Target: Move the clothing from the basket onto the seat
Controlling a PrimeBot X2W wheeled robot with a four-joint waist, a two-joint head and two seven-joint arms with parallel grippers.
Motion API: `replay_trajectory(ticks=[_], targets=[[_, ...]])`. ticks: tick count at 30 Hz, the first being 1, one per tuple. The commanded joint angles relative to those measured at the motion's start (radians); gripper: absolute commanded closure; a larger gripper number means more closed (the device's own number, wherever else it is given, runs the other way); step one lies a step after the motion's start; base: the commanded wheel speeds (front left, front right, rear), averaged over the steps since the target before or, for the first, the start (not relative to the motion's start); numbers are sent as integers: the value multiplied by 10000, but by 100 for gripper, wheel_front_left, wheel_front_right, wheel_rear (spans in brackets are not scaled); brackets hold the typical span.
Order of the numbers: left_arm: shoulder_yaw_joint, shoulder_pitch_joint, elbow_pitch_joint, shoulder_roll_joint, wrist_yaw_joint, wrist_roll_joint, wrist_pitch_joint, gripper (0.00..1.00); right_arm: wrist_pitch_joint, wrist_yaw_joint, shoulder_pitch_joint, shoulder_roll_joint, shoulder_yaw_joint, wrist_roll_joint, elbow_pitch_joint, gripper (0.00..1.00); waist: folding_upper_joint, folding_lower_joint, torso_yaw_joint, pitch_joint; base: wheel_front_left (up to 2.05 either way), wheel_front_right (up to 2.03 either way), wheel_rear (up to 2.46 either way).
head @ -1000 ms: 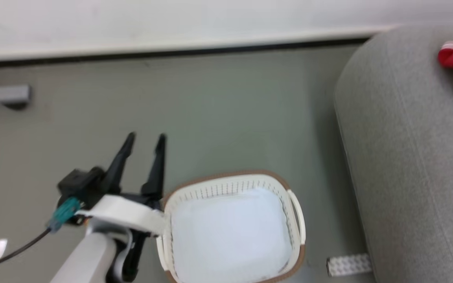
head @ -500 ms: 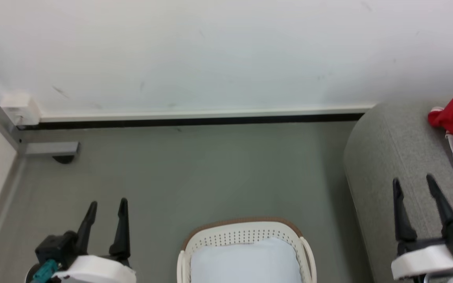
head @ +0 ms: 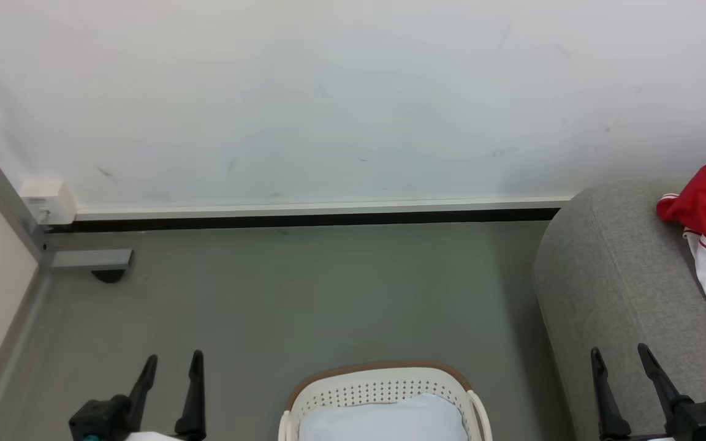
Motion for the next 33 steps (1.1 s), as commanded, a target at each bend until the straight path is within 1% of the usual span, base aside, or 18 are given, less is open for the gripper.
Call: replay_trajectory(ticks=[1, 9, 10, 15, 33], targets=[[117, 106, 31, -27, -66, 225, -4, 0, 9, -25, 83, -15, 16, -13, 104, 0, -1, 2, -24, -19, 0, 0, 0], [491, 58, 89, -303, -377, 734, -4, 0, 10, -25, -31, -14, -56, 7, 410, 0, -1, 2, 77, -79, 0, 0, 0], [482, 2, 73, -322, -370, 638, 0, 100, 0, 0, -18, 0, -44, 0, 403, 100, -1, 2, 78, -80, 0, 0, 0], [468, 179, 439, -450, -380, 589, 39, 100, 42, 0, 98, 91, -64, 80, 763, 100, -1, 2, 88, -81, 0, 0, 0], [856, -3, 178, -556, -556, -2629, 925, 100, 922, -4, -66, 60, -261, 3598, 392, 100, -1, 2, 170, -32, 0, 0, 0]])
